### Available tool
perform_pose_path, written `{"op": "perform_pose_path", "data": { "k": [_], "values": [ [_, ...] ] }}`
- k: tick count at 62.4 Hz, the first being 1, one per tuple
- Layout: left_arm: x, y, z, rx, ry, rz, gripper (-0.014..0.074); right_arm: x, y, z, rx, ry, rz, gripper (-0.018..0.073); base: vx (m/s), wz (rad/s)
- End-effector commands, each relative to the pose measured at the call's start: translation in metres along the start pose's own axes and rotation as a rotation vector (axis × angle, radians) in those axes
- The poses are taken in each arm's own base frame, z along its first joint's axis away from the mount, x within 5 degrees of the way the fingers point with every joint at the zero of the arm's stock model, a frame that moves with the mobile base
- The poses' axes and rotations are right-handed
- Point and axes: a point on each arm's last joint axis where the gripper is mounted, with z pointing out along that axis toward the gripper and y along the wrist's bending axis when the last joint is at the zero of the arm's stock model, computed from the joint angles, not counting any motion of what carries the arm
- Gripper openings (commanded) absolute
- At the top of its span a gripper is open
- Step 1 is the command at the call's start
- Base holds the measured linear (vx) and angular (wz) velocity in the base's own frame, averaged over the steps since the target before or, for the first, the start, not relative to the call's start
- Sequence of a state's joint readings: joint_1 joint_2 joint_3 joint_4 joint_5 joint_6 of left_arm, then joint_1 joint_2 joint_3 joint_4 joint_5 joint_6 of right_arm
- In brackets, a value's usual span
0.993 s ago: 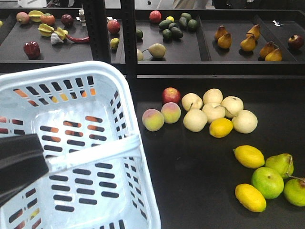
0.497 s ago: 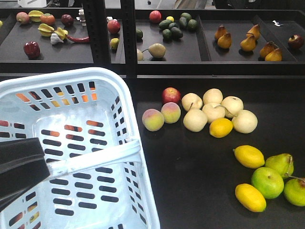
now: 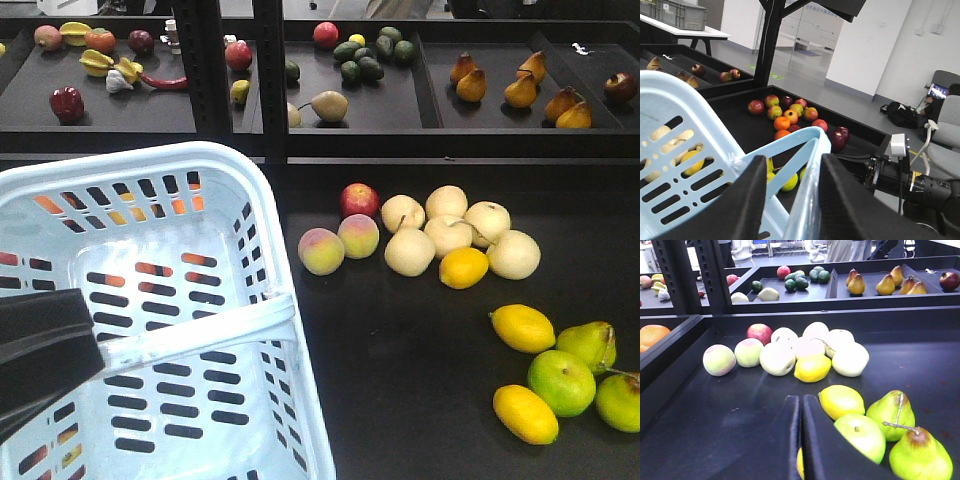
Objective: Pick three apples into basket with both arms
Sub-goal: 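Hold the basket raised in the left gripper, then drive the base away from the table carrying the basket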
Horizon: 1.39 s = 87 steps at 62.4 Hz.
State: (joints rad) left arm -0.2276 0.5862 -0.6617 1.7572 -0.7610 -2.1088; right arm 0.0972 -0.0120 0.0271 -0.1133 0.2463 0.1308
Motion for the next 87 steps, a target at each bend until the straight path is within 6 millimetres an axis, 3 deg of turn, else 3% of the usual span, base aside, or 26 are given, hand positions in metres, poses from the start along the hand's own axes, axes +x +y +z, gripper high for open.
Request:
{"op": "perform_pose_path", "data": {
  "k": [1,87],
  "values": [
    [-0.0090,-0.0002,-0.0016,-0.035,-0.031,0.015,-0.0007,-0.0024,0.0007,0.0002,-0.008,-0.070,-0.018,-0.0005,0.00,0.00],
    [-0.0090,-0.0002,-0.0016,-0.035,-0.031,0.015,-0.0007,-0.0024,0.0007,0.0002,-0.008,-0.070,-0.018,-0.0005,-0.02,0.08]
  ]
}}
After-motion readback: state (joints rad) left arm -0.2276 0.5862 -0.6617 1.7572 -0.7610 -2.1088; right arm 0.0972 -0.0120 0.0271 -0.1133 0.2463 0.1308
